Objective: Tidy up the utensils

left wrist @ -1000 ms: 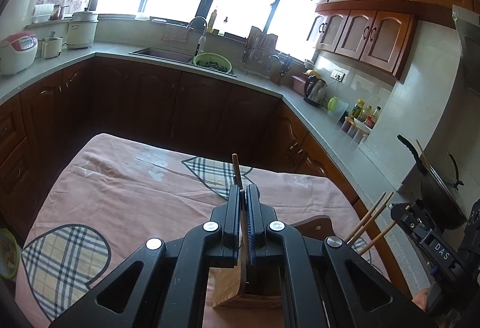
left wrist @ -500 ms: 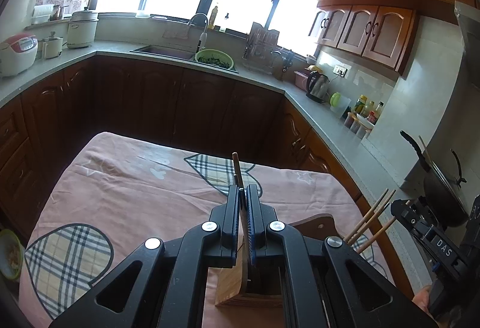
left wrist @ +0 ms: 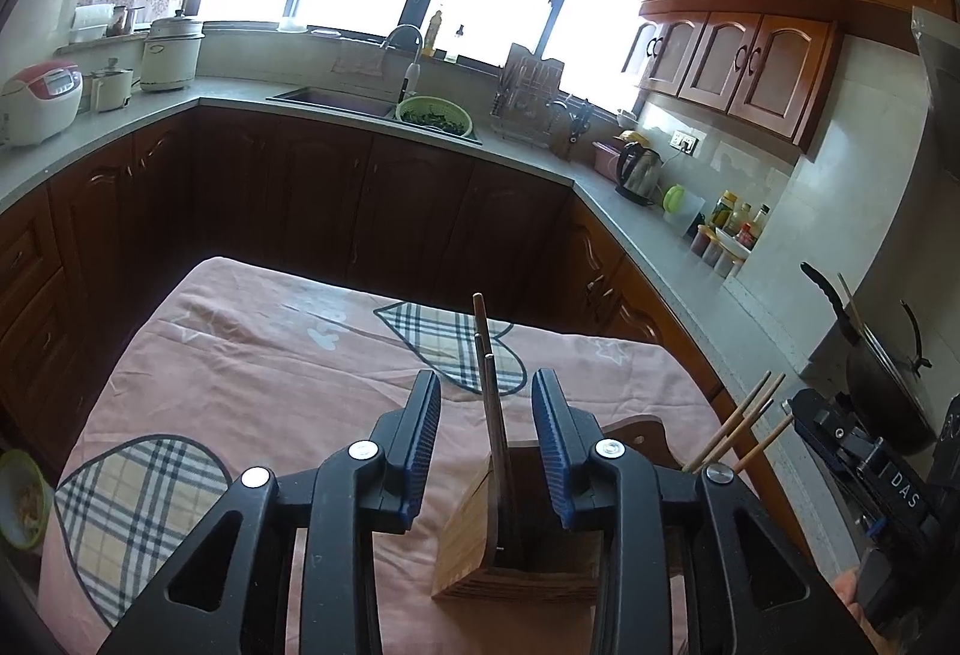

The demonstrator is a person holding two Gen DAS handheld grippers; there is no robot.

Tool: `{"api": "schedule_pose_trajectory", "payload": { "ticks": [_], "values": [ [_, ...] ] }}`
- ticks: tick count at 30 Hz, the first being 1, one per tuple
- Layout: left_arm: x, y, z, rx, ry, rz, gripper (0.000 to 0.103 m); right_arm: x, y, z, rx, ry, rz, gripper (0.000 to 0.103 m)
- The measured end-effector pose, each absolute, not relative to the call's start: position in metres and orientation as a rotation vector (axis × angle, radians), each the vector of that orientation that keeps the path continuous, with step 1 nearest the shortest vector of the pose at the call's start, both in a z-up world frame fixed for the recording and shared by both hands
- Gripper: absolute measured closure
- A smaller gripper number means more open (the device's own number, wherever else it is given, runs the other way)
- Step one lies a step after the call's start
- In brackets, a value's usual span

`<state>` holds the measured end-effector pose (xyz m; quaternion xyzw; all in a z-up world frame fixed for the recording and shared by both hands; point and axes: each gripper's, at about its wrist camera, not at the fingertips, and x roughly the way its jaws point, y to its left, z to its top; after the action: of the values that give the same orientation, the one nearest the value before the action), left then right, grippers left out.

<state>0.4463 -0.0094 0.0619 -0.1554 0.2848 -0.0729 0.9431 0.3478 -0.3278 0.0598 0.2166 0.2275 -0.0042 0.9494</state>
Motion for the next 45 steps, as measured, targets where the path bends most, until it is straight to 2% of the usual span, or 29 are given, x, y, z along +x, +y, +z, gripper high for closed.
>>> {"api": "schedule_pose_trajectory", "payload": {
  "ticks": [2,5,6,10,13,16,31,45],
  "values": [
    [0.439,-0.009,0.063,-0.315,0.569,-0.146,0.048,0.345,-0.328,0.06,0.448,0.459,-0.003,0.055],
    [0.424,-0.008,0.064,-0.303,0.55,-0.128,0.027,0.341,-0.329,0.06,0.46,0.458,0.007,0.04],
    [0.418,-0.007,0.064,-0.299,0.544,-0.124,0.024,0.339,-0.329,0.06,0.465,0.455,0.011,0.033],
    [0.393,-0.007,0.062,-0.272,0.538,-0.116,0.016,0.327,-0.328,0.061,0.481,0.439,0.035,0.015],
    [0.37,-0.004,0.06,-0.259,0.532,-0.101,0.008,0.314,-0.326,0.059,0.491,0.435,0.053,0.012],
    [0.347,-0.001,0.058,-0.244,0.526,-0.093,0.006,0.298,-0.325,0.057,0.497,0.437,0.065,0.012],
    [0.235,0.014,0.043,-0.287,0.575,-0.073,0.005,0.204,-0.305,0.039,0.491,0.456,0.096,0.011],
    [0.143,0.013,0.043,-0.183,0.555,-0.033,0.005,0.125,-0.265,0.016,0.334,0.48,0.071,0.011]
  ]
}}
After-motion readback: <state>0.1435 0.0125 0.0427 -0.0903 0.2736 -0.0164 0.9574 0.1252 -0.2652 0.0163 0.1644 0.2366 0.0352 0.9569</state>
